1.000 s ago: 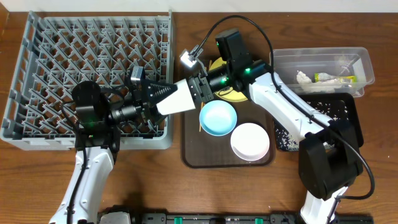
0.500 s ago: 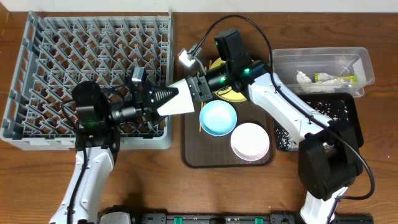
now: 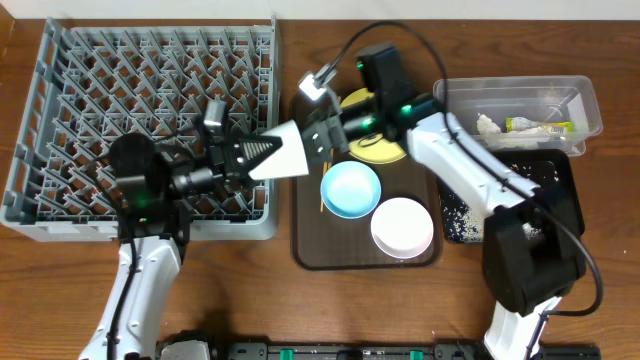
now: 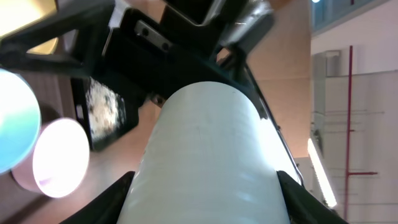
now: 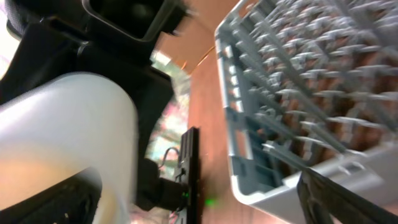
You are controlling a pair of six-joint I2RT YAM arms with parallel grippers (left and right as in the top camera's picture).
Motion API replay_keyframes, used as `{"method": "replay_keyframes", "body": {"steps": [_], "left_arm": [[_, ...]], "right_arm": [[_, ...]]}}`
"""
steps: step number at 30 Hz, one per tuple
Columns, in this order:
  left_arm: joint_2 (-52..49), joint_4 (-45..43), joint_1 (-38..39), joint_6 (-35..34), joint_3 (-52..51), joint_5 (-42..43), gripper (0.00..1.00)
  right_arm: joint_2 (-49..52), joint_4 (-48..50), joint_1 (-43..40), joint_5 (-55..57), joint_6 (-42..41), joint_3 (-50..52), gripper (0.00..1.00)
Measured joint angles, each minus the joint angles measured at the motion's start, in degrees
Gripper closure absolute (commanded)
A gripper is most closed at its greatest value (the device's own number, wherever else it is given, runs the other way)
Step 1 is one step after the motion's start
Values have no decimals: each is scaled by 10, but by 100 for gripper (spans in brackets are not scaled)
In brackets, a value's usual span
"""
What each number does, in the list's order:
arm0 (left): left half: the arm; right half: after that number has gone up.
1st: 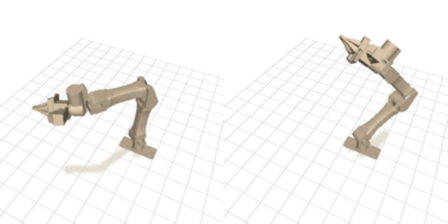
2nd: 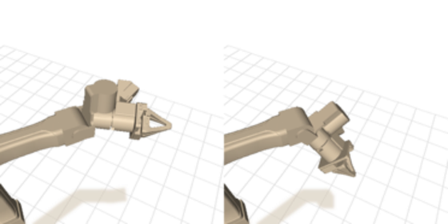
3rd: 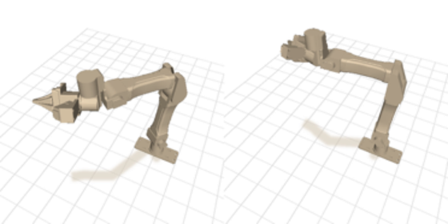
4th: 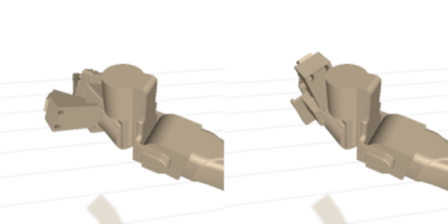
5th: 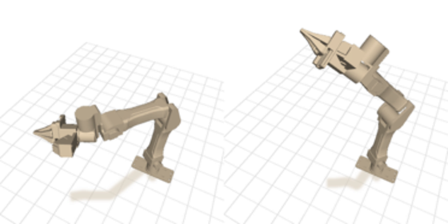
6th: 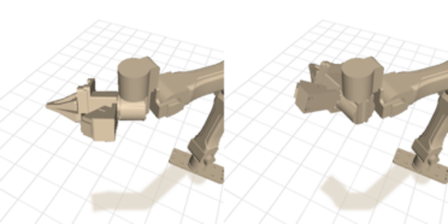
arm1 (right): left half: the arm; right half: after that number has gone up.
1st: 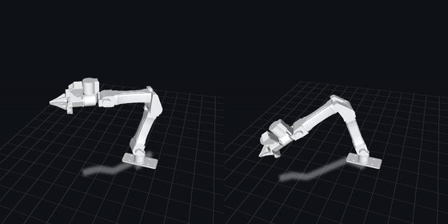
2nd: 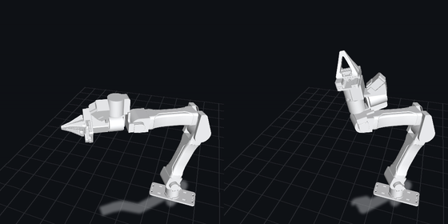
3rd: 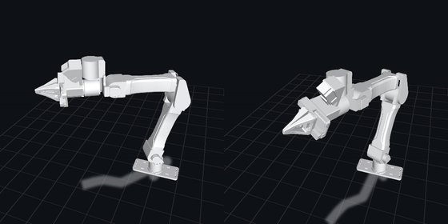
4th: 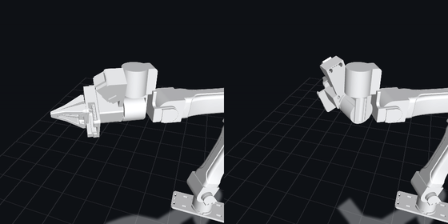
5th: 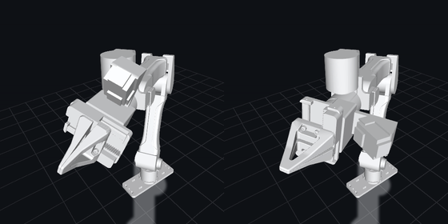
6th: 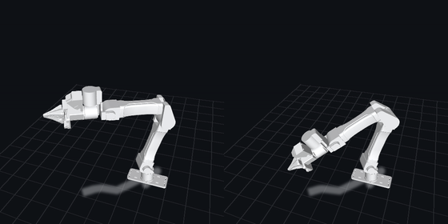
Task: Sort waste into correct bins and load items into the dishwasher
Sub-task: 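Place the cup into the dish rack with the left gripper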
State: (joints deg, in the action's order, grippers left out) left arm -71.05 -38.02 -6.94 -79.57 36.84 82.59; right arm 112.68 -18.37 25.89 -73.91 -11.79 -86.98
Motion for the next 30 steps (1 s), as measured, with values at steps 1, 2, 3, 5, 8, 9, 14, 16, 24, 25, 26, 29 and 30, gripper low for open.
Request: {"method": "replay_keyframes", "body": {"steps": [1,2,3,5,8,9,14,16,24,25,26,29,30], "left_arm": [[0,-15,-9,-1,0,0,74],[0,-23,-18,0,0,0,74],[0,-31,-29,-1,0,-2,75],[0,-35,-51,0,0,-8,75],[0,-37,-88,2,0,-31,76],[0,-36,-102,2,0,-43,75],[0,-35,-153,12,2,-99,76],[0,-20,-165,17,12,-115,76],[0,272,-174,133,169,-164,76],[0,329,-174,158,195,-176,76],[0,398,-174,189,223,-190,76],[0,590,-172,285,301,-244,76],[0,647,-170,315,325,-268,76]], "right_arm": [[0,-7,-16,4,0,0,1],[0,-15,-30,9,0,0,1],[0,-27,-47,19,1,0,1],[-2,-53,-75,43,5,0,1],[-15,-113,-97,105,23,0,1],[-24,-136,-99,134,32,1,1],[-93,-194,-94,269,55,1,1],[-125,-199,-94,315,60,1,1],[-175,-209,-92,404,66,0,1],[-175,-210,-92,409,67,0,1],[-175,-212,-92,413,67,0,1],[-175,-217,-92,420,68,0,1],[-175,-218,-92,422,68,0,1]]}}
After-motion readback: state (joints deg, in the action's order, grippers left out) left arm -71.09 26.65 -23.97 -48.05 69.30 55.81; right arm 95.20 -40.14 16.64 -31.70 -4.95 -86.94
